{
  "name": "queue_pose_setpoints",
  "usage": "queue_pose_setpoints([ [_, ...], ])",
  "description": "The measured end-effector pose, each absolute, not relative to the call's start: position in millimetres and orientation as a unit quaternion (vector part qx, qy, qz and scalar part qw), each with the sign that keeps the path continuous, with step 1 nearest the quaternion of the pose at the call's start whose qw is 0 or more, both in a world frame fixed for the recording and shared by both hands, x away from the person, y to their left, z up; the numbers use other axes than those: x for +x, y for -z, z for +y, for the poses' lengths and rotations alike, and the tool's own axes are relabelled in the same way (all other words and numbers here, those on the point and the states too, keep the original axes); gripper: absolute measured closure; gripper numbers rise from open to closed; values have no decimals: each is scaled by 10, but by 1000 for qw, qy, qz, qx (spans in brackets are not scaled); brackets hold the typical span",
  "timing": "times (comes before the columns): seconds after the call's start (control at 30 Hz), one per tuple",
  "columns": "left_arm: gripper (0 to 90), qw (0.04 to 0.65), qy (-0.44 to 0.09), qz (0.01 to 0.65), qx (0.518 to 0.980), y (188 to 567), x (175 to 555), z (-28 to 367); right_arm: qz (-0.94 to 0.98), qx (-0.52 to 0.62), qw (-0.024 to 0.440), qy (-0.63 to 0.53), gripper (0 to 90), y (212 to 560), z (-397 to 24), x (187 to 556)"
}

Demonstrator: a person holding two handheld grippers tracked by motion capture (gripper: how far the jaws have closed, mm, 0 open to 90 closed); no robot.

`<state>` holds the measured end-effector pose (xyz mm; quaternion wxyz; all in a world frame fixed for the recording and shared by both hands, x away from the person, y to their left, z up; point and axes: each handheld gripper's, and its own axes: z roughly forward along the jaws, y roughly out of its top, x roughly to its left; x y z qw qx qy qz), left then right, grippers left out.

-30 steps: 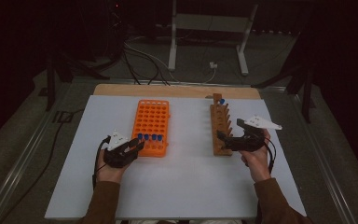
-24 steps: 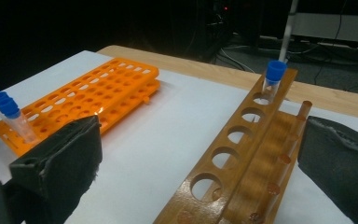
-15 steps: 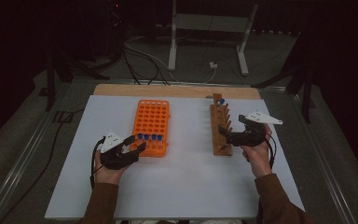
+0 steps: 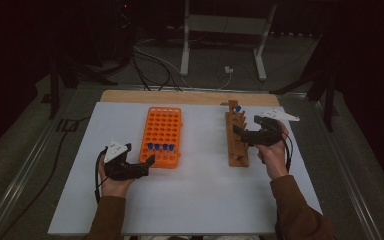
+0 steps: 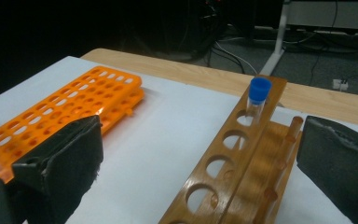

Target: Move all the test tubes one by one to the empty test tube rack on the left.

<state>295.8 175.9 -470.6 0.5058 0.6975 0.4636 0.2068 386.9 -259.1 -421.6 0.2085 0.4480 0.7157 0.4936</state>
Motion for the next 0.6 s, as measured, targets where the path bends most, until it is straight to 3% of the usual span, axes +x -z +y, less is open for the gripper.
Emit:
queue_pose_setpoints([
  [0.3,5,501,-219,463,698,4708,2948,1739,713,462,215,-482,6,4237,-2602,4142],
  [0.53,5,498,-214,460,703,4728,2962,1710,715,466,213,-476,72,4242,-2599,4320],
  [0.6,5,496,-215,462,703,4734,2964,1707,718,465,212,-472,128,4253,-2585,4371],
])
